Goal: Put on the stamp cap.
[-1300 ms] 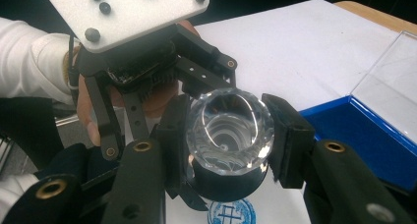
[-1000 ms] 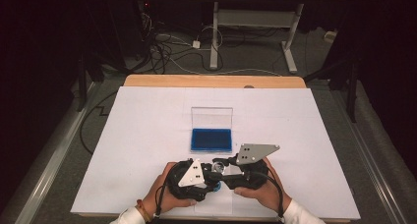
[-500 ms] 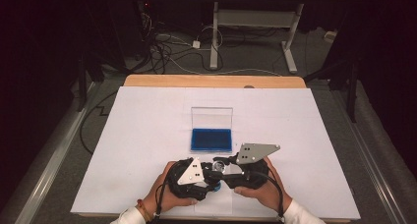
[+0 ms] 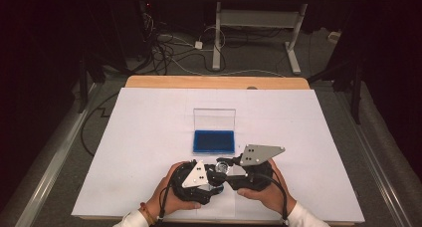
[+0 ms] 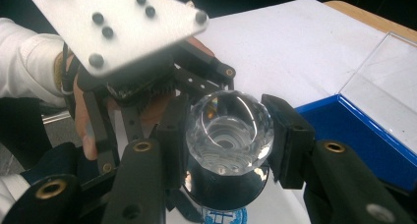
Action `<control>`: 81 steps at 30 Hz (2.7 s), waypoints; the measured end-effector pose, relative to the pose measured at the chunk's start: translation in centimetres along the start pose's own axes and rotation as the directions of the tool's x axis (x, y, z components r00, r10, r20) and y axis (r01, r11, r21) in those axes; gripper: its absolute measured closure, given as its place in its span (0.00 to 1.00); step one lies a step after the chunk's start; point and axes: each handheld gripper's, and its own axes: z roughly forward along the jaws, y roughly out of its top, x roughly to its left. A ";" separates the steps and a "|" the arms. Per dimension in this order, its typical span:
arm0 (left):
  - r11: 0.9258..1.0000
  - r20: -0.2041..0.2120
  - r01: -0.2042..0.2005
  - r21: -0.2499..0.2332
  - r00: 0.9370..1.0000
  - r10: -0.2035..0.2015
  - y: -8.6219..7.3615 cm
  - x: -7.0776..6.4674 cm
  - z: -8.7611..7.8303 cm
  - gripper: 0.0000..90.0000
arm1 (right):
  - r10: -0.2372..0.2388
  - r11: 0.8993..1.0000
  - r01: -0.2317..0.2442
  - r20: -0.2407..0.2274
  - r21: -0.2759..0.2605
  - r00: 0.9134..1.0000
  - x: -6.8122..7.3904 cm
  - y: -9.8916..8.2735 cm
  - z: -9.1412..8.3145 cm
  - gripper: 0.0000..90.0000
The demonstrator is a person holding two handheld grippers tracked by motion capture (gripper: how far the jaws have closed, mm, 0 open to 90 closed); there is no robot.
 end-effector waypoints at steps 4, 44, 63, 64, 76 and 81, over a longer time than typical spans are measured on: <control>1.000 -0.004 -0.006 0.010 1.000 0.006 0.0 -0.1 0.2 0.32 | -0.005 1.000 0.005 0.005 -0.005 1.000 0.1 0.1 -0.2 0.64; 1.000 -0.039 0.017 0.003 0.999 -0.017 -2.1 0.9 -1.4 0.25 | -0.031 0.999 0.033 0.064 -0.031 0.997 -0.2 0.9 -2.1 0.64; 0.998 -0.117 0.053 -0.021 0.992 -0.055 -5.1 2.5 -5.3 0.22 | -0.031 0.999 0.035 0.113 -0.036 0.993 -1.0 1.1 -3.3 0.64; 0.998 -0.121 0.055 -0.019 0.991 -0.057 -5.2 2.6 -5.4 0.21 | -0.030 0.999 0.034 0.115 -0.037 0.993 -1.1 1.1 -3.4 0.64; 0.995 -0.162 0.101 -0.018 0.981 -0.103 -7.3 3.2 -7.0 0.19 | -0.026 0.999 0.029 0.149 -0.024 0.989 -1.7 1.0 -3.9 0.64; 0.993 -0.171 0.113 -0.017 0.979 -0.114 -8.0 3.3 -7.6 0.19 | -0.026 0.999 0.029 0.154 -0.023 0.988 -1.9 1.0 -4.1 0.64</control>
